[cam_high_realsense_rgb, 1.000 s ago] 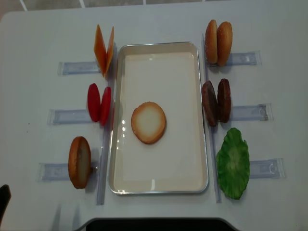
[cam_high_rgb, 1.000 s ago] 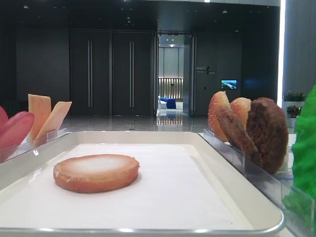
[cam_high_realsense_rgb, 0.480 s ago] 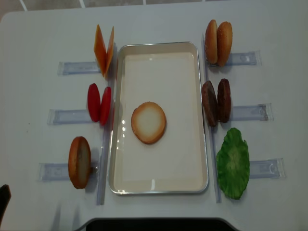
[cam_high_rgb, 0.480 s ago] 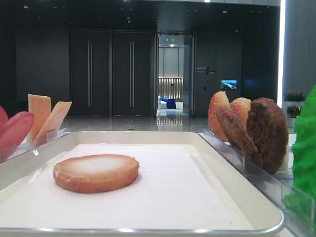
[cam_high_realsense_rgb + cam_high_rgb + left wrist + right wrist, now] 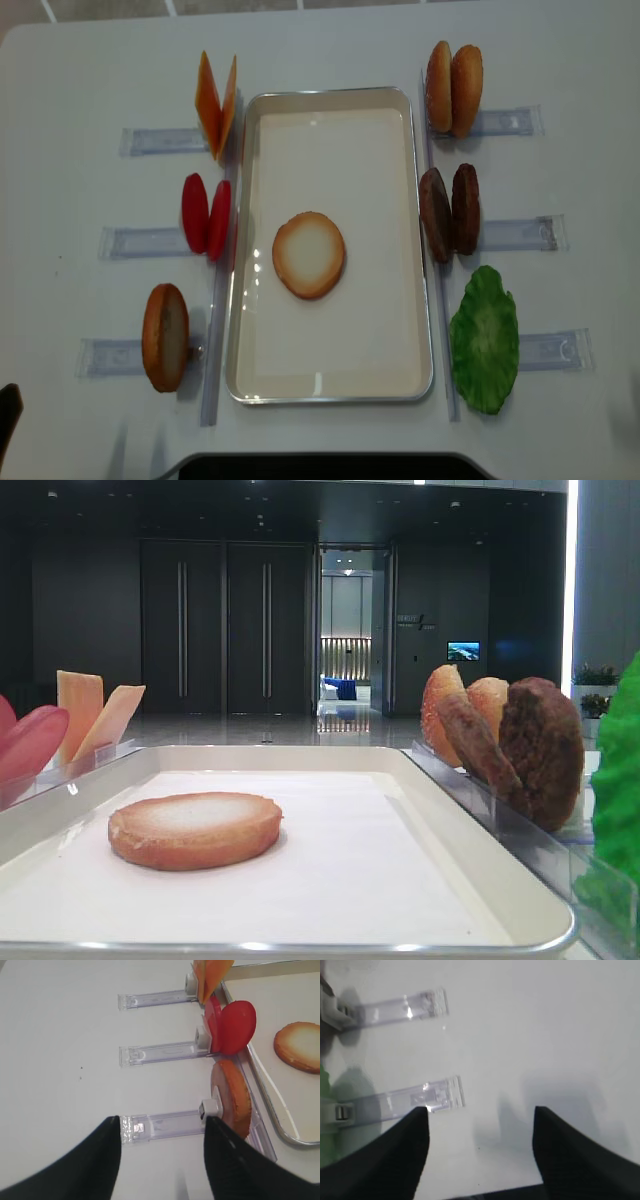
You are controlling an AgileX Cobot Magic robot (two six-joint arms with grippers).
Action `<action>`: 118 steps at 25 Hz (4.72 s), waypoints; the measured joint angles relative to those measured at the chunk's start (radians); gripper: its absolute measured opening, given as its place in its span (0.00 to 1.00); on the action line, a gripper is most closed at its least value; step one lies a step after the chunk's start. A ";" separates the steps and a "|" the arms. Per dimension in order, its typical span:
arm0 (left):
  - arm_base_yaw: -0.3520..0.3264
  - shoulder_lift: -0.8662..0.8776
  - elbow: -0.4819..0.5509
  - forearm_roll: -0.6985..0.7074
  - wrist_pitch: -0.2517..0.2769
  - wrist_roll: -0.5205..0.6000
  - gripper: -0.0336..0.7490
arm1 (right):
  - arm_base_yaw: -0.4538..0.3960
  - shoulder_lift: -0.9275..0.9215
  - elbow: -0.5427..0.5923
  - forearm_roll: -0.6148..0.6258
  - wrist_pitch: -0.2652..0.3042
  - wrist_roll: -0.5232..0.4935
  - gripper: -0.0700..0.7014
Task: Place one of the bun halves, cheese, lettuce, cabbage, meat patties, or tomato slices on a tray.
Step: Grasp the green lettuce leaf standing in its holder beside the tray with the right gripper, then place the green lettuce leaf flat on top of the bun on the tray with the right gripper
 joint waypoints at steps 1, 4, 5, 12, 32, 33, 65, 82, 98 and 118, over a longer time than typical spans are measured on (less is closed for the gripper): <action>0.000 0.000 0.000 0.000 0.000 0.000 0.56 | 0.000 0.094 -0.020 -0.002 0.007 0.000 0.65; 0.000 0.000 0.000 0.000 0.000 0.000 0.56 | 0.000 0.359 -0.086 -0.006 0.048 -0.019 0.65; 0.000 0.000 0.000 0.000 0.000 0.000 0.56 | 0.000 0.423 -0.103 -0.007 0.057 -0.026 0.65; 0.000 0.000 0.000 0.000 0.000 0.000 0.56 | 0.000 0.547 -0.215 0.002 0.103 -0.034 0.64; 0.000 0.000 0.000 0.000 0.000 0.000 0.56 | 0.719 0.623 -0.325 -0.038 0.113 0.443 0.63; 0.000 0.000 0.000 0.000 0.000 0.000 0.56 | 0.739 0.642 -0.325 -0.040 0.102 0.458 0.63; 0.000 0.000 0.000 0.000 0.000 0.000 0.56 | 0.795 0.772 -0.326 -0.061 -0.017 0.480 0.53; 0.000 0.000 0.000 0.000 0.000 0.000 0.56 | 0.795 0.772 -0.326 -0.060 0.016 0.468 0.53; 0.000 0.000 0.000 0.000 0.000 0.000 0.56 | 0.795 0.810 -0.308 -0.059 -0.018 0.453 0.35; 0.000 0.000 0.000 0.000 0.000 0.000 0.56 | 0.795 0.812 -0.539 -0.005 0.128 0.348 0.13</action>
